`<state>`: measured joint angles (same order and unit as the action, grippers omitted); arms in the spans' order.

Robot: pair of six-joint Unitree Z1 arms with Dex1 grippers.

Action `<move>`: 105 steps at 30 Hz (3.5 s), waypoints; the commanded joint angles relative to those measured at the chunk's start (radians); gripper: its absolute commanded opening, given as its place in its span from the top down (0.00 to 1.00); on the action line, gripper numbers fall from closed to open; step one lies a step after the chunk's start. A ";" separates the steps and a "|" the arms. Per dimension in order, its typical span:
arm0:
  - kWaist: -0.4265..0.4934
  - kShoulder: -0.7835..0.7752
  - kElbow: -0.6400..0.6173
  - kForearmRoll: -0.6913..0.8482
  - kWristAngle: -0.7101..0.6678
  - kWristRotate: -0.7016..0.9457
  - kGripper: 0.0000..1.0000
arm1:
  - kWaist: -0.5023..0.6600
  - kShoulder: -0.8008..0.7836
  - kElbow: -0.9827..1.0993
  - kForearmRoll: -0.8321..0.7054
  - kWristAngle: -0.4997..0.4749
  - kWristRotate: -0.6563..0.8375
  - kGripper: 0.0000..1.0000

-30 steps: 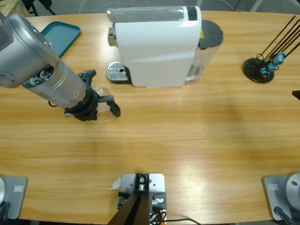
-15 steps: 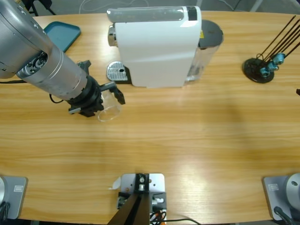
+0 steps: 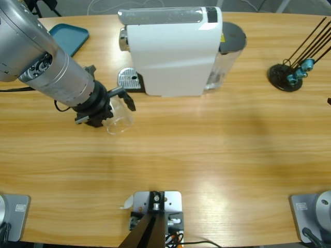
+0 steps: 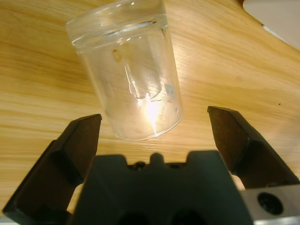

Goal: Pour coffee

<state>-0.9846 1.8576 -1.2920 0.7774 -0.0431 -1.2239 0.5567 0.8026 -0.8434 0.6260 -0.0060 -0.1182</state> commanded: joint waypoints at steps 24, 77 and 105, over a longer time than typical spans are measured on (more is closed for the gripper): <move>0.012 0.137 0.046 -0.061 0.012 -0.043 0.78 | 0.020 -0.049 0.041 -0.002 -0.011 0.012 0.06; 0.354 -0.214 0.439 -0.518 -0.441 -0.287 0.90 | 0.020 -0.094 0.056 -0.017 -0.015 0.029 0.06; 0.366 -0.159 0.598 -0.754 -0.527 -0.429 0.00 | 0.020 -0.094 0.064 -0.028 -0.020 0.031 0.06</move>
<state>-0.6377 1.6594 -0.7177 0.0443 -0.5378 -1.6536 0.5667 0.7179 -0.8199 0.6117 -0.0078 -0.0985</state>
